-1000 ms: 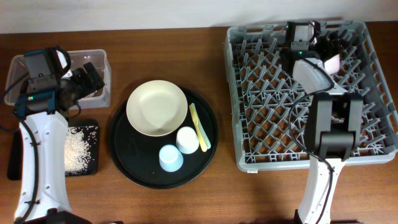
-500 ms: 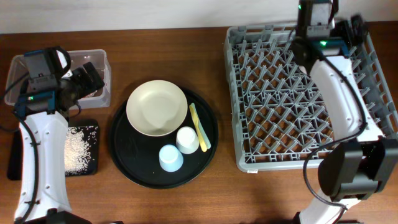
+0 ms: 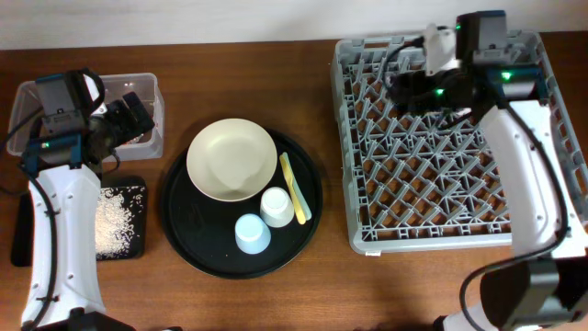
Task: Sort waste into correct bins and load items into the dishwasher rack
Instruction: 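Move the right gripper to the beige bowl and grasp its rim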
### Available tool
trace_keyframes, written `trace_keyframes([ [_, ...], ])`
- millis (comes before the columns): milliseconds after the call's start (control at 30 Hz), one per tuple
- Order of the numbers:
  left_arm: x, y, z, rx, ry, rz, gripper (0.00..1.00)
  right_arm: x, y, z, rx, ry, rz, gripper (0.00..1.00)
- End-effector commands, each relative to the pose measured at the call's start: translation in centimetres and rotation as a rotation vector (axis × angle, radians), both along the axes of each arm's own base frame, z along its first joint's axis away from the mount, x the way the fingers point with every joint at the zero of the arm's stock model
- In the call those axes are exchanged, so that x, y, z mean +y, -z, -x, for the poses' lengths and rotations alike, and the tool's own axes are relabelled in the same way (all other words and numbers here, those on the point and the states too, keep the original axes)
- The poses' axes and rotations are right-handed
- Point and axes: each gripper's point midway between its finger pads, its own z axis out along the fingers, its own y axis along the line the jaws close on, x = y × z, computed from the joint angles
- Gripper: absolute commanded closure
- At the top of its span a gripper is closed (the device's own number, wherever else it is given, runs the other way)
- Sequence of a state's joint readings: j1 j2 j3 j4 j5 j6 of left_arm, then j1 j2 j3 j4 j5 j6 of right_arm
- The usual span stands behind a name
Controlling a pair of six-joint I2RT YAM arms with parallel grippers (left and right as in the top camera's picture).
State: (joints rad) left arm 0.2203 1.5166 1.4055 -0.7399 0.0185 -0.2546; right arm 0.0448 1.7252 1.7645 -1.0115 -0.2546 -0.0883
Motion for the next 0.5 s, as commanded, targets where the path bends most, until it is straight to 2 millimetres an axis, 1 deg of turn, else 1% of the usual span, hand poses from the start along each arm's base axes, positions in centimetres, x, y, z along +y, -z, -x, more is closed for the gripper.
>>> trace_keyframes([
  [0, 0.2, -0.7, -0.2, -0.019, -0.003, -0.005, 0.01, 6.7, -0.4, 2.0, 0.056, -0.125, -0.143, 0.14],
  [100, 0.2, -0.7, -0.2, -0.019, -0.003, -0.005, 0.01, 10.1, 0.1, 2.7, 0.053, -0.200, -0.115, 0.14],
  [133, 0.2, -0.7, -0.2, -0.019, -0.003, -0.005, 0.01, 11.4, 0.7, 3.0, 0.066, -0.229, -0.112, 0.18],
  [167, 0.2, -0.7, -0.2, -0.019, -0.003, -0.005, 0.01, 13.2, 1.8, 3.3, 0.091, -0.270, -0.106, 0.20],
  [200, 0.2, -0.7, -0.2, -0.019, -0.003, -0.005, 0.01, 14.4, 2.6, 3.5, 0.107, -0.293, -0.103, 0.20],
  [233, 0.2, -0.7, -0.2, -0.019, -0.003, -0.005, 0.01, 16.0, 4.0, 3.6, 0.128, -0.328, -0.097, 0.21],
  [267, 0.2, -0.7, -0.1, -0.019, -0.003, -0.005, 0.01, 17.1, 4.9, 3.7, 0.140, -0.349, -0.093, 0.22],
  [300, 0.2, -0.7, -0.2, -0.019, -0.003, -0.005, 0.01, 18.9, 6.4, 3.8, 0.159, -0.384, -0.087, 0.23],
  [333, 0.2, -0.7, -0.2, -0.019, -0.003, -0.005, 0.01, 19.9, 7.3, 3.9, 0.166, -0.404, -0.083, 0.24],
  [400, 0.2, -0.7, -0.2, -0.019, -0.003, -0.005, 0.01, 22.9, 10.3, 3.9, 0.184, -0.459, -0.074, 0.24],
  [467, 0.2, -0.7, -0.2, -0.019, -0.003, -0.005, 0.00, 24.6, 12.6, 3.6, 0.189, -0.485, -0.067, 0.24],
])
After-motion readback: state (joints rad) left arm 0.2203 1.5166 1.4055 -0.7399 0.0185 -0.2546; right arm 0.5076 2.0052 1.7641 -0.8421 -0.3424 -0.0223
